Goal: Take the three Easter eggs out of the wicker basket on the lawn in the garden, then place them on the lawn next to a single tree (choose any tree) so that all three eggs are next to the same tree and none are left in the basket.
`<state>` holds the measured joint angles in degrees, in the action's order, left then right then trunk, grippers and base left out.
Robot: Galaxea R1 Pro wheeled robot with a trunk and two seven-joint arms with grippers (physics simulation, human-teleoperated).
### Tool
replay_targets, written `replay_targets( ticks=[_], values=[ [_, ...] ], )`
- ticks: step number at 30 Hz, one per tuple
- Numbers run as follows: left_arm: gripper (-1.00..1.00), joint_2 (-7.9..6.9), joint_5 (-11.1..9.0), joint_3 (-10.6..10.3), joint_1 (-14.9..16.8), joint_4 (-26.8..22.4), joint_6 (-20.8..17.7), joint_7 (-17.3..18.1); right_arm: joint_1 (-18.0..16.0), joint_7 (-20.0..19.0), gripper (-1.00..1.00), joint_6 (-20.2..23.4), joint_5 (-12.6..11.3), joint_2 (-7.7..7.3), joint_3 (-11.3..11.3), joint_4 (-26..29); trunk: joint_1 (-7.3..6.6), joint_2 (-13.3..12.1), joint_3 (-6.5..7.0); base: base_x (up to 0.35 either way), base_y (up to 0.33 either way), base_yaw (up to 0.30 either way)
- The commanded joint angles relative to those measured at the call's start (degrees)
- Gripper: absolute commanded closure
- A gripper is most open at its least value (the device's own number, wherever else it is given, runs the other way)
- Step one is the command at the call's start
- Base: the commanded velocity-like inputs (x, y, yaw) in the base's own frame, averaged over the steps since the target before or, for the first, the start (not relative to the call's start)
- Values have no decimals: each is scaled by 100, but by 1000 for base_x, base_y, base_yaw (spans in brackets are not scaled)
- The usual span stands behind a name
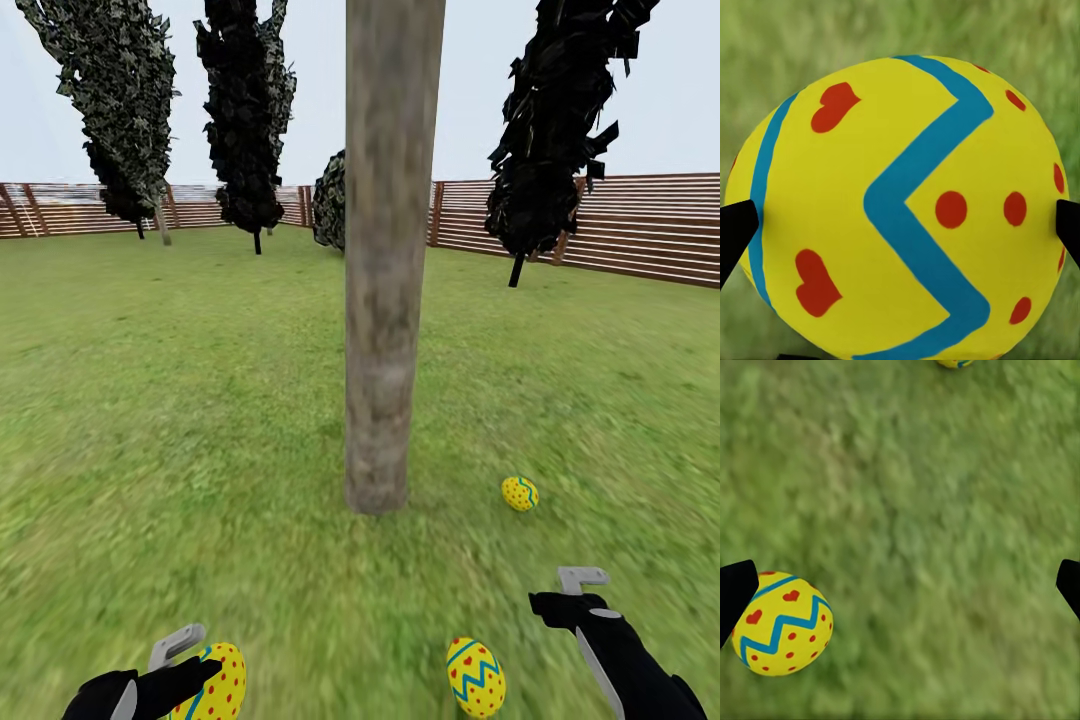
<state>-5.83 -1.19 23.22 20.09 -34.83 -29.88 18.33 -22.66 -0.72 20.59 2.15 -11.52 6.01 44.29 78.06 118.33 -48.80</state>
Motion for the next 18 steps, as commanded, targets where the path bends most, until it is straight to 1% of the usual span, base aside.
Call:
replay_targets(
  ticks=[1,8,18],
  values=[
    [100,3,-13,25,4,-6,-44,22,-2,-8,-100,33,23,1,5,12,22,44,-24,0,0,0],
    [100,3,-13,25,4,-6,-44,22,-2,-8,-100,33,23,1,-3,10,176,325,-149,0,0,-12],
    [100,3,-14,25,4,-6,-44,22,-2,-8,-100,42,23,1,-3,10,395,726,-299,0,0,-254]
  ],
)
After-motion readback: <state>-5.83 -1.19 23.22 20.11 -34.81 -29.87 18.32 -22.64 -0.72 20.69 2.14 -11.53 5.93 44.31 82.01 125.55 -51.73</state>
